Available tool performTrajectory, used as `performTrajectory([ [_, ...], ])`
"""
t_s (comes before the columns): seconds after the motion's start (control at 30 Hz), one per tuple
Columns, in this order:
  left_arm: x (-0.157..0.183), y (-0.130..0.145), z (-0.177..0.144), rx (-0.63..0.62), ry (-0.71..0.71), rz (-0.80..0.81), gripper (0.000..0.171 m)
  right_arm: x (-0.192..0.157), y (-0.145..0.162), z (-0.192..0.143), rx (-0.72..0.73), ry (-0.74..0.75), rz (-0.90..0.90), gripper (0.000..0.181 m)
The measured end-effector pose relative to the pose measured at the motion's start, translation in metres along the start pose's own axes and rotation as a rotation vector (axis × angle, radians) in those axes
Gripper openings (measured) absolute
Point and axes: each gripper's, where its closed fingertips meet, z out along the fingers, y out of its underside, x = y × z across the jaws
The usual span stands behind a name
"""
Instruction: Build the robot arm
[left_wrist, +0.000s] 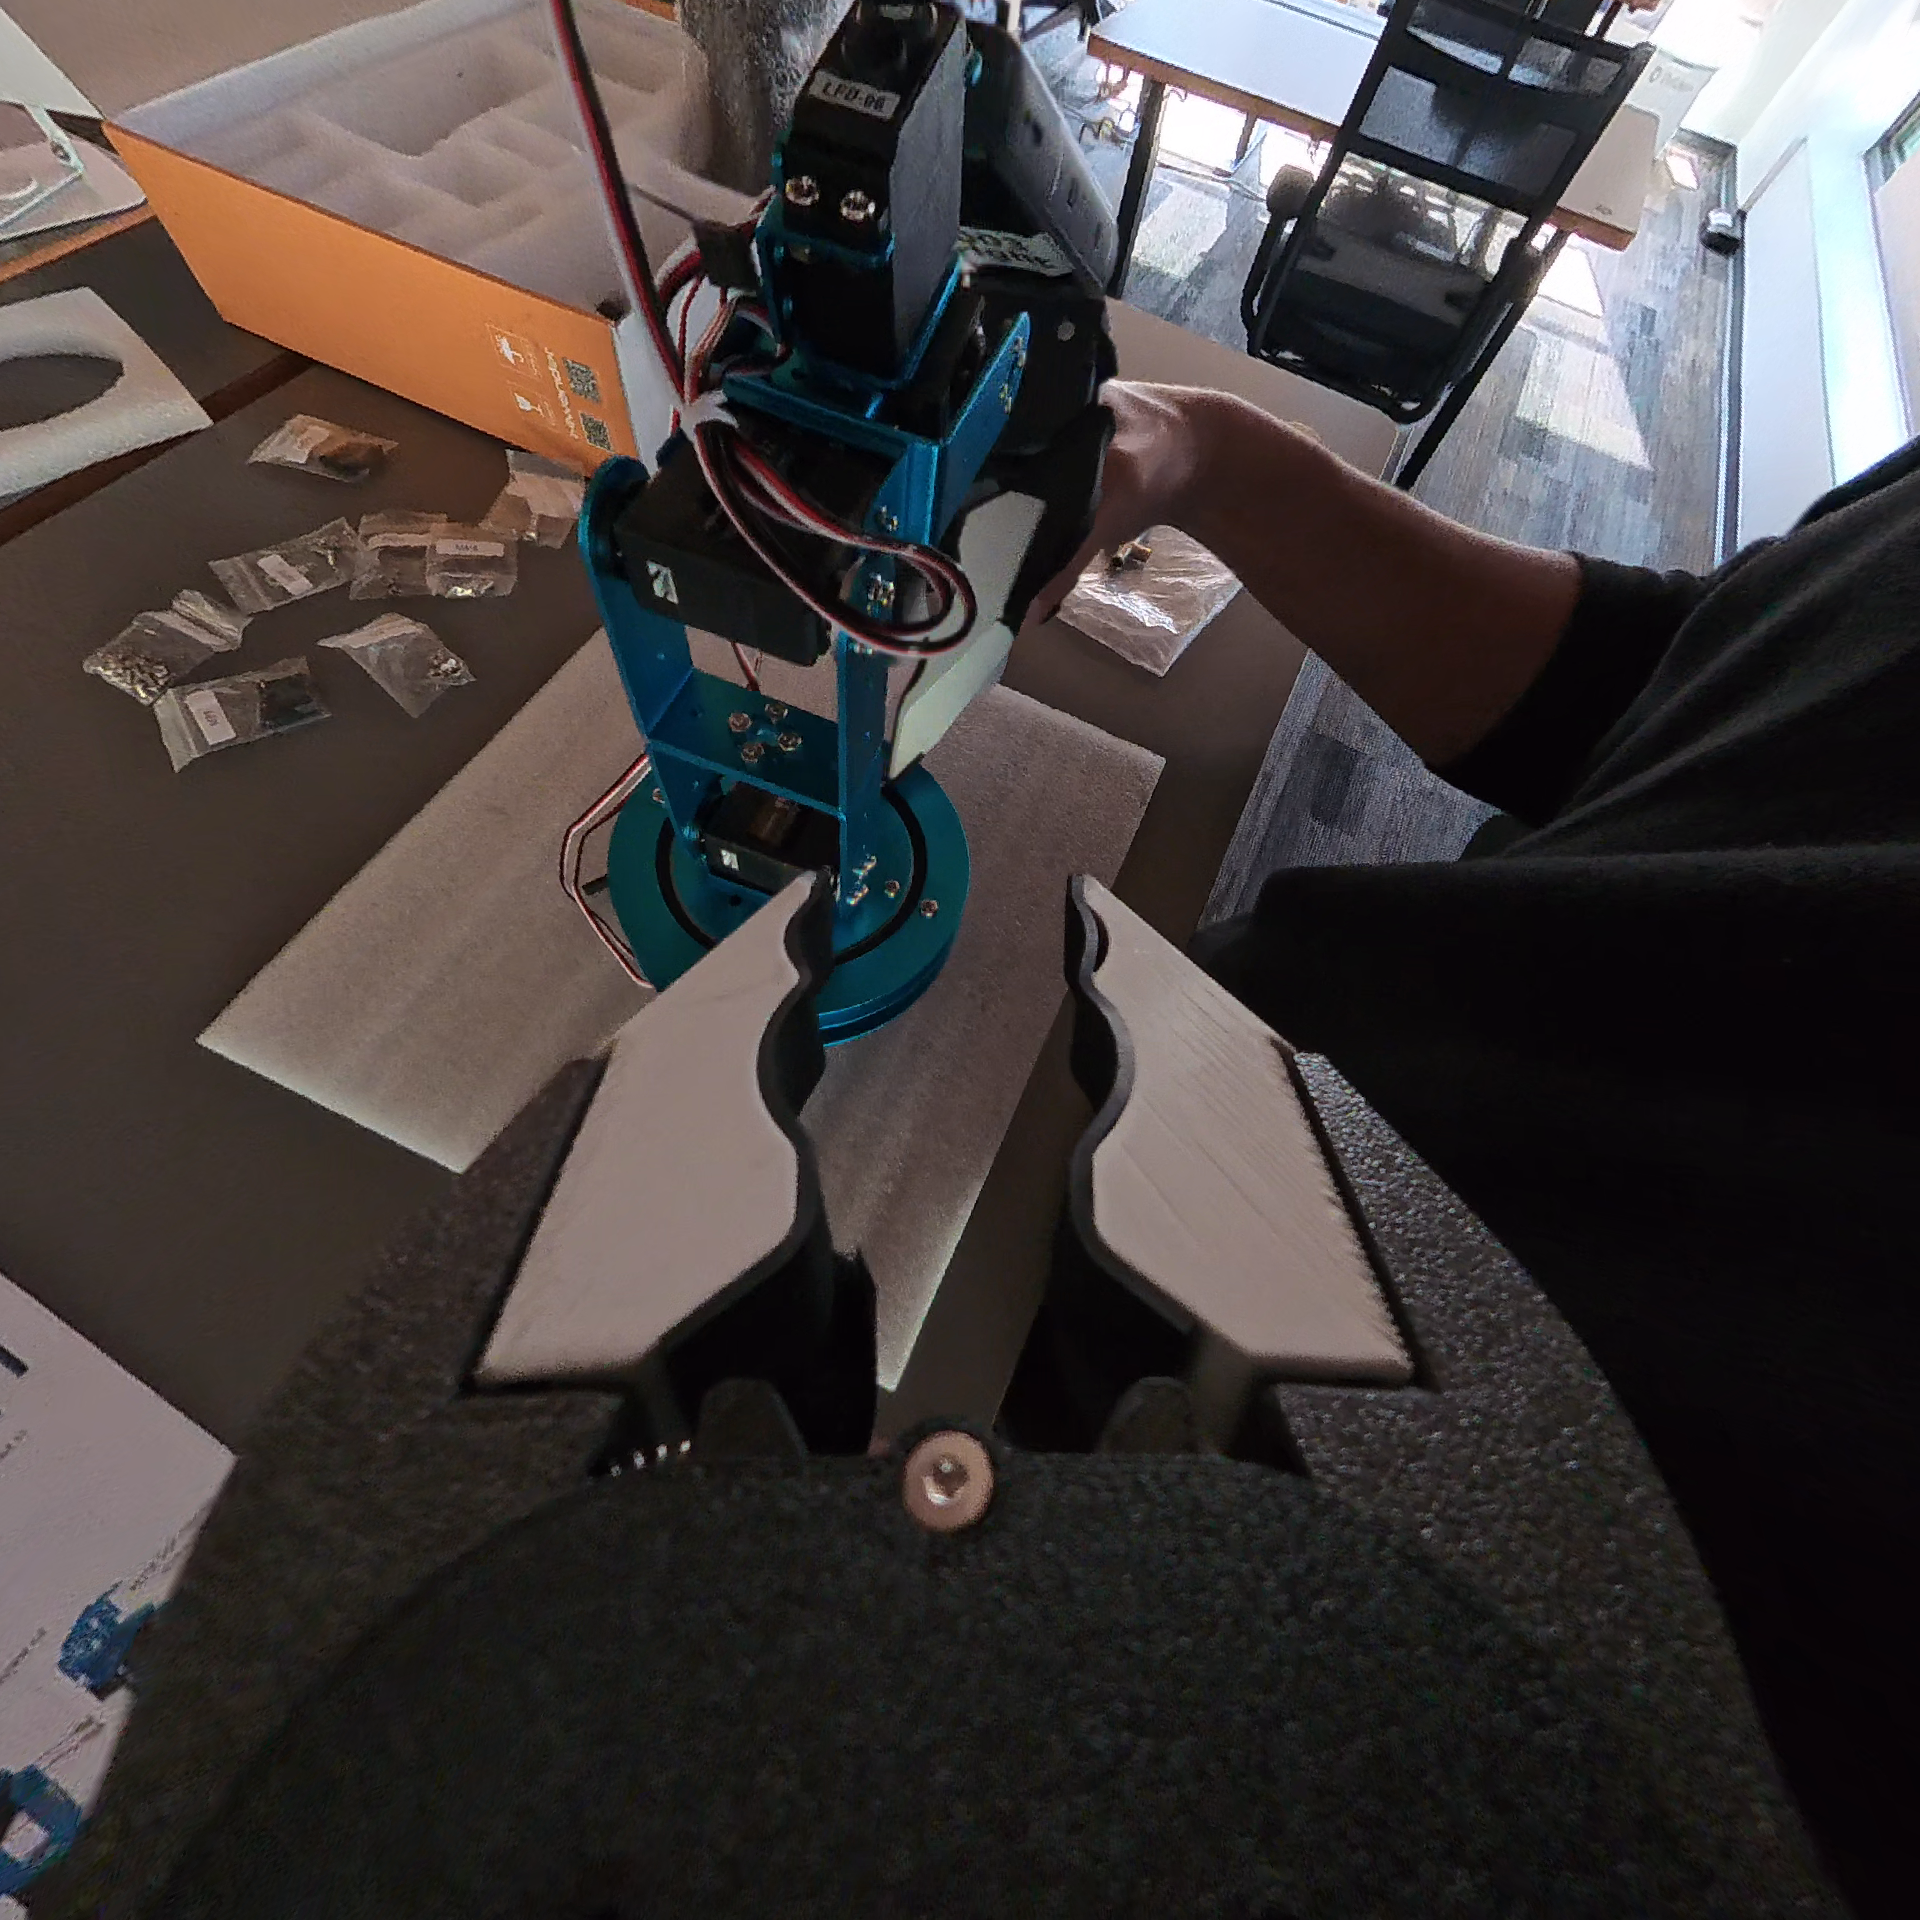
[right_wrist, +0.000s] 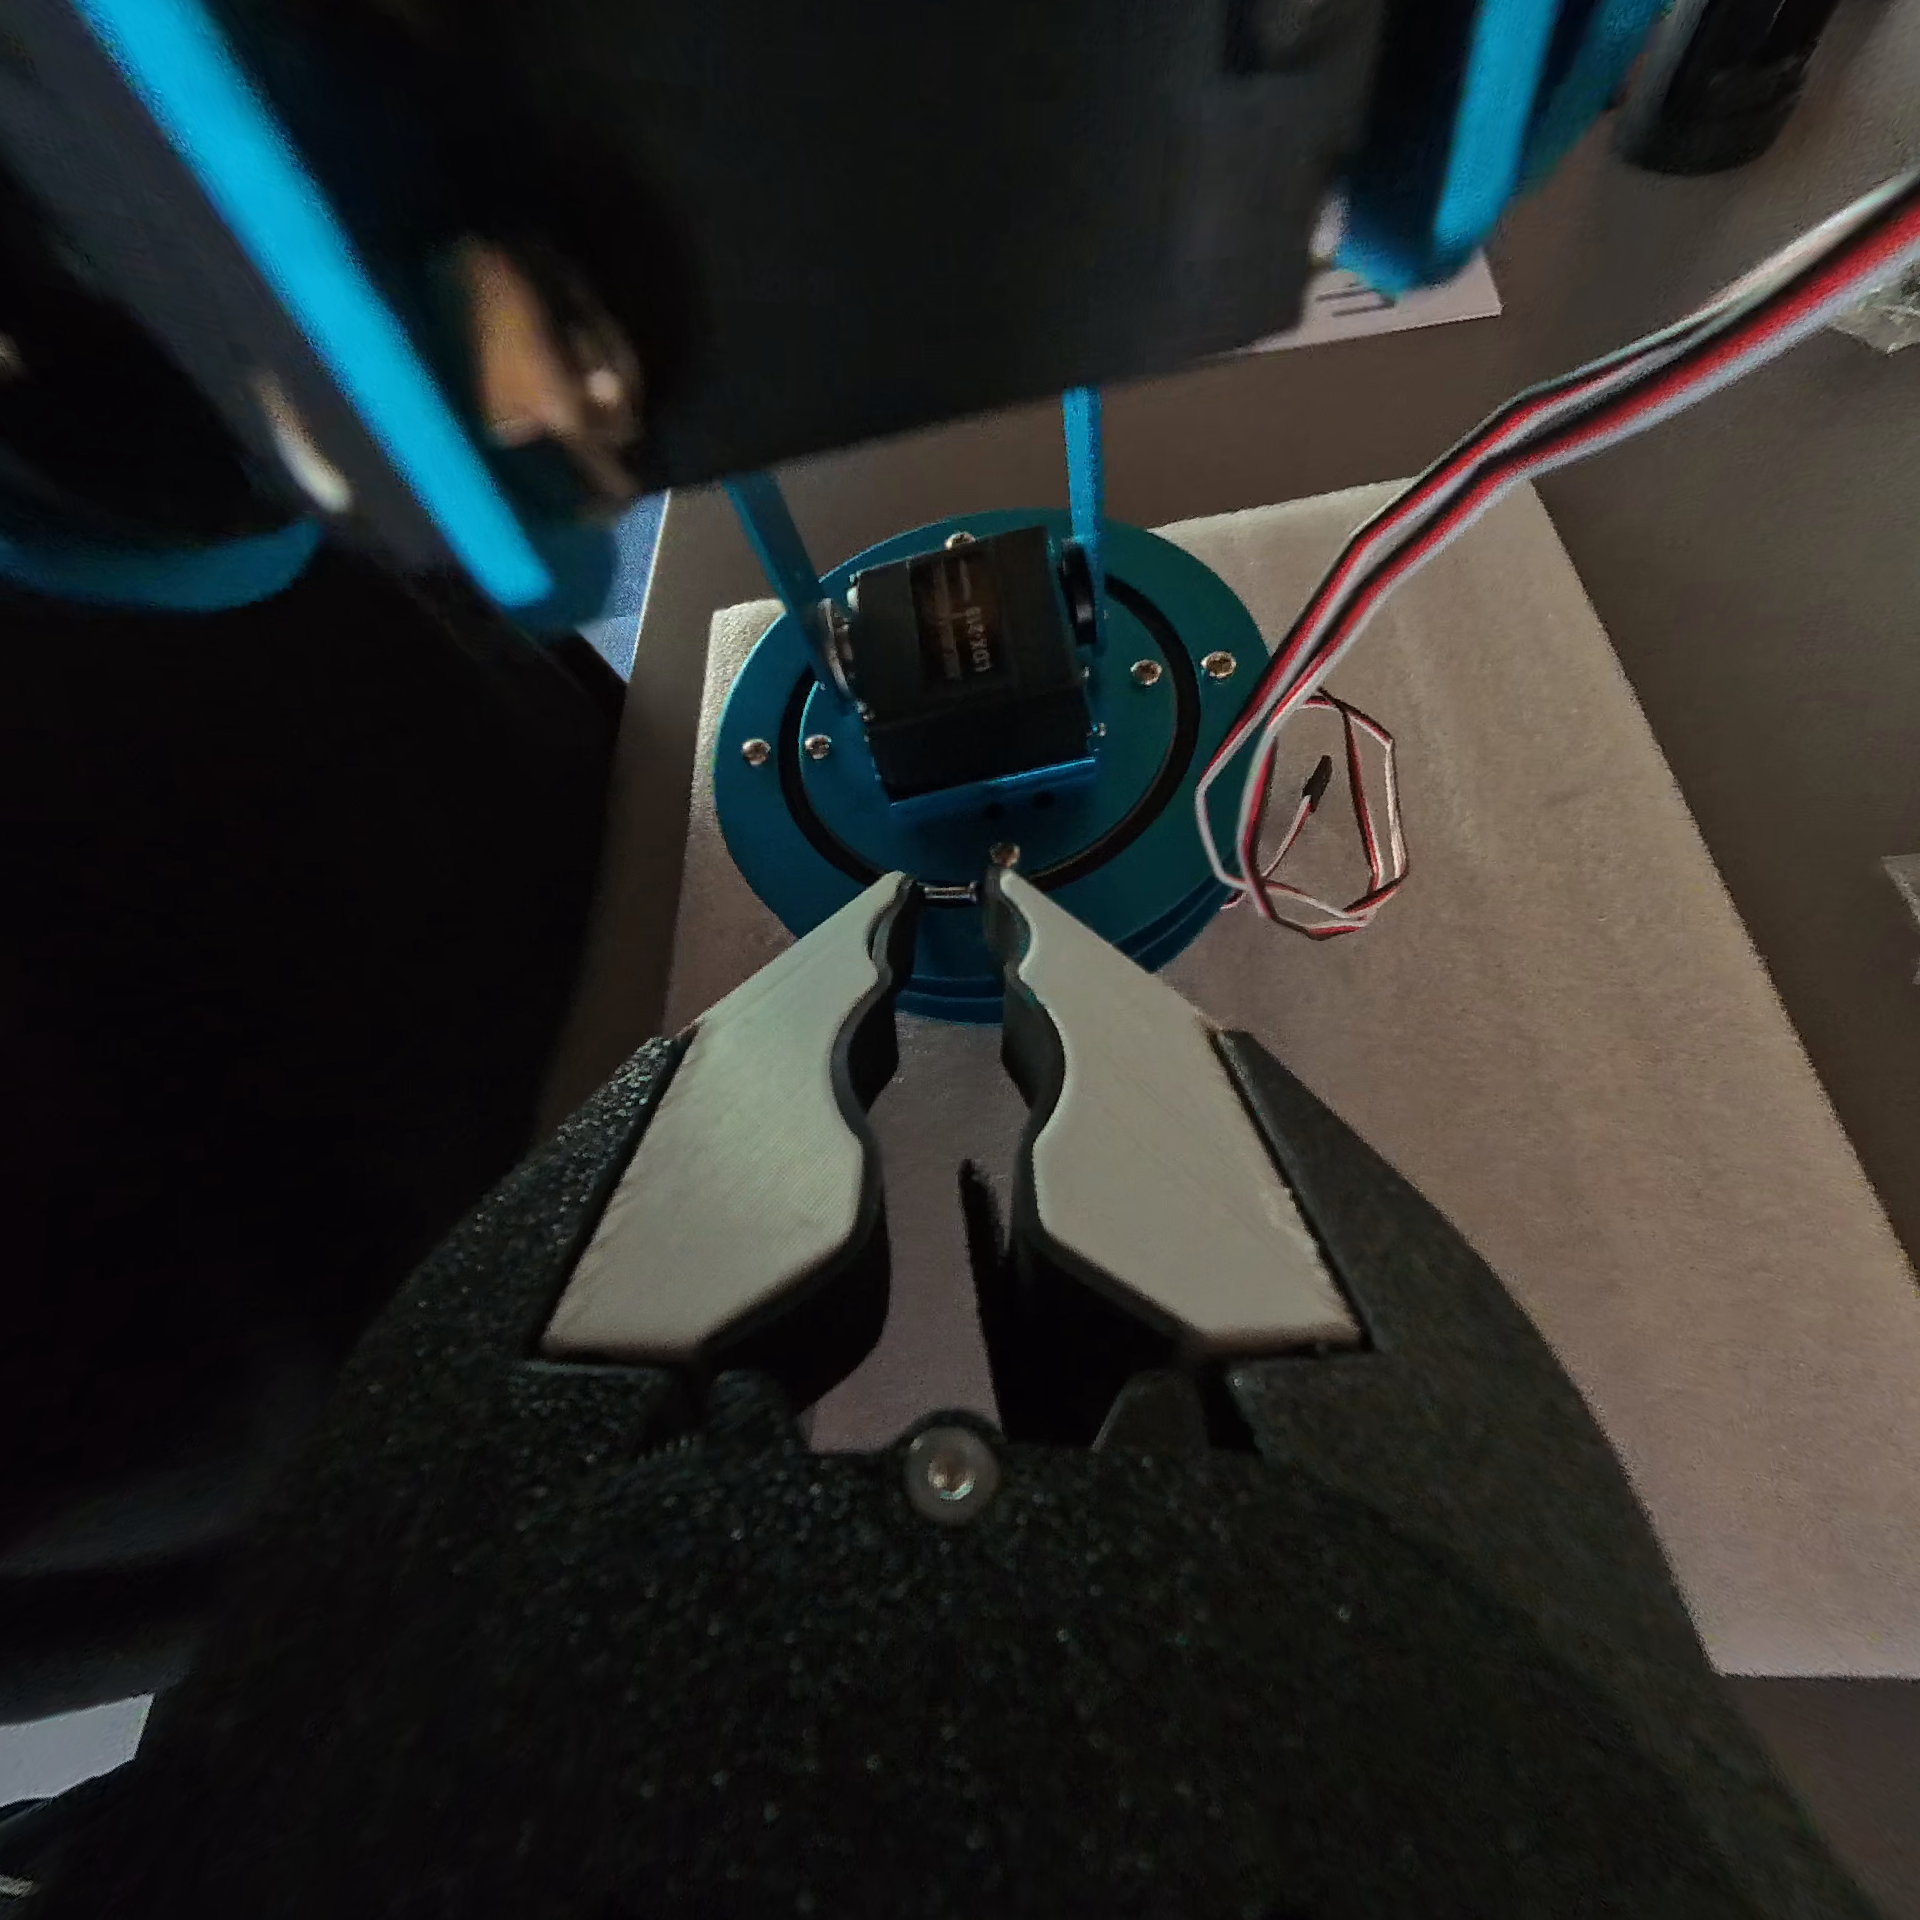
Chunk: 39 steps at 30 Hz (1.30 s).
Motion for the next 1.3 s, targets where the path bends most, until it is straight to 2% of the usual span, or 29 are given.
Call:
performTrajectory([
  [0.13,0.0,0.005,-0.002,0.001,-0.007,-0.016,0.044,-0.002,0.0,0.0,0.002,0.031,-0.002,0.009],
  [0.2,0.0,0.007,-0.004,0.004,-0.007,-0.019,0.044,-0.002,0.0,0.002,-0.001,0.046,-0.012,0.002],
  [0.57,-0.003,0.009,-0.004,0.007,-0.001,-0.034,0.044,-0.002,0.001,0.001,-0.009,0.141,0.004,0.0],
  [0.7,-0.004,0.006,-0.007,0.022,-0.006,-0.034,0.044,-0.002,-0.005,-0.007,0.071,0.208,0.013,0.0],
  [0.8,-0.004,0.005,-0.009,0.026,-0.013,-0.03,0.044,-0.001,-0.011,-0.03,0.165,0.295,0.051,0.0],
  [1.0,-0.003,0.008,-0.007,0.015,-0.01,-0.047,0.044,0.003,0.04,-0.053,0.092,0.45,0.179,0.0],
  [1.17,0.0,0.015,-0.002,-0.009,-0.004,-0.054,0.044,0.012,0.111,-0.047,-0.124,0.558,0.293,0.0],
  [1.3,0.003,0.017,0.0,-0.017,-0.002,-0.062,0.044,0.006,0.117,-0.05,-0.127,0.558,0.309,0.003],
])
